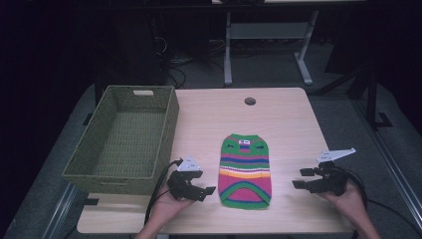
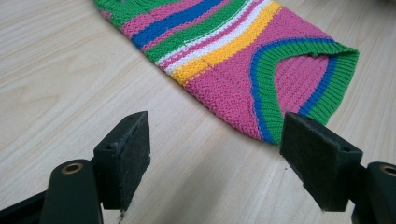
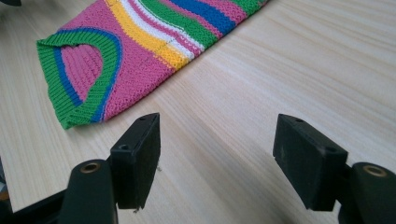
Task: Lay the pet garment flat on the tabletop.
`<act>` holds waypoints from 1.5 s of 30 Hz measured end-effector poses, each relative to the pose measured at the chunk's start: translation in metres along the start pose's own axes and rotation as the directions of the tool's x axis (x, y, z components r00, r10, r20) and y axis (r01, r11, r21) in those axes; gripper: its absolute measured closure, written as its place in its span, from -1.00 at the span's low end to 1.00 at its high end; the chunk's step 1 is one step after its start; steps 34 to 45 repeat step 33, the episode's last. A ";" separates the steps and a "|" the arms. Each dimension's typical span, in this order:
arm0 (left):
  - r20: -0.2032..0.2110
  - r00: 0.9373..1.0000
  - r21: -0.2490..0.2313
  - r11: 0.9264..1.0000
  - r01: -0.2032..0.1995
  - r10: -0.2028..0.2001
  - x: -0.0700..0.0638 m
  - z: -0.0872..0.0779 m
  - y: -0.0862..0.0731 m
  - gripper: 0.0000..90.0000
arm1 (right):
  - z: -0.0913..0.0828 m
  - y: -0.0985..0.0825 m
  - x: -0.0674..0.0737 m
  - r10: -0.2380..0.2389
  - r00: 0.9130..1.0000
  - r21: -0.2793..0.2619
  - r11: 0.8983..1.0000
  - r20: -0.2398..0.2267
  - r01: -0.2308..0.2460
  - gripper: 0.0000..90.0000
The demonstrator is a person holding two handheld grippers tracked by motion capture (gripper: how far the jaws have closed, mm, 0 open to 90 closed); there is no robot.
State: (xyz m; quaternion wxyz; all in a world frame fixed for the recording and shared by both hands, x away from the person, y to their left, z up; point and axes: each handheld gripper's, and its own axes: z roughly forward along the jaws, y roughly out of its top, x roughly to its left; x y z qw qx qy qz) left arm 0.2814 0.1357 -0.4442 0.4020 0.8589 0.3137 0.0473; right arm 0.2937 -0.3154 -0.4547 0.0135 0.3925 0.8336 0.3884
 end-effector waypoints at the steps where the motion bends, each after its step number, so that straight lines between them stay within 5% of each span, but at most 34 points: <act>1: 0.000 1.000 -0.009 1.000 0.006 -0.006 0.000 0.000 -0.001 -0.46 | 0.000 -0.002 0.000 0.004 1.000 -0.004 1.000 -0.001 -0.004 -0.30; 17: -0.009 1.000 -0.015 1.000 0.007 -0.007 -0.006 -0.007 -0.015 -0.49 | -0.009 -0.025 0.006 0.015 1.000 -0.022 1.000 0.023 -0.015 -0.32; 26: -0.015 1.000 -0.005 1.000 -0.001 0.000 -0.012 -0.012 -0.026 -0.51 | -0.010 -0.036 0.017 -0.016 0.998 -0.007 1.000 0.056 0.017 -0.38; 33: -0.014 1.000 -0.047 0.999 0.001 -0.002 -0.017 -0.020 -0.029 -0.51 | -0.021 -0.050 0.026 -0.005 0.997 -0.079 0.997 0.076 0.011 -0.42; 45: -0.014 1.000 -0.047 0.999 0.001 -0.002 -0.017 -0.020 -0.029 -0.51 | -0.021 -0.050 0.026 -0.005 0.997 -0.079 0.997 0.076 0.011 -0.42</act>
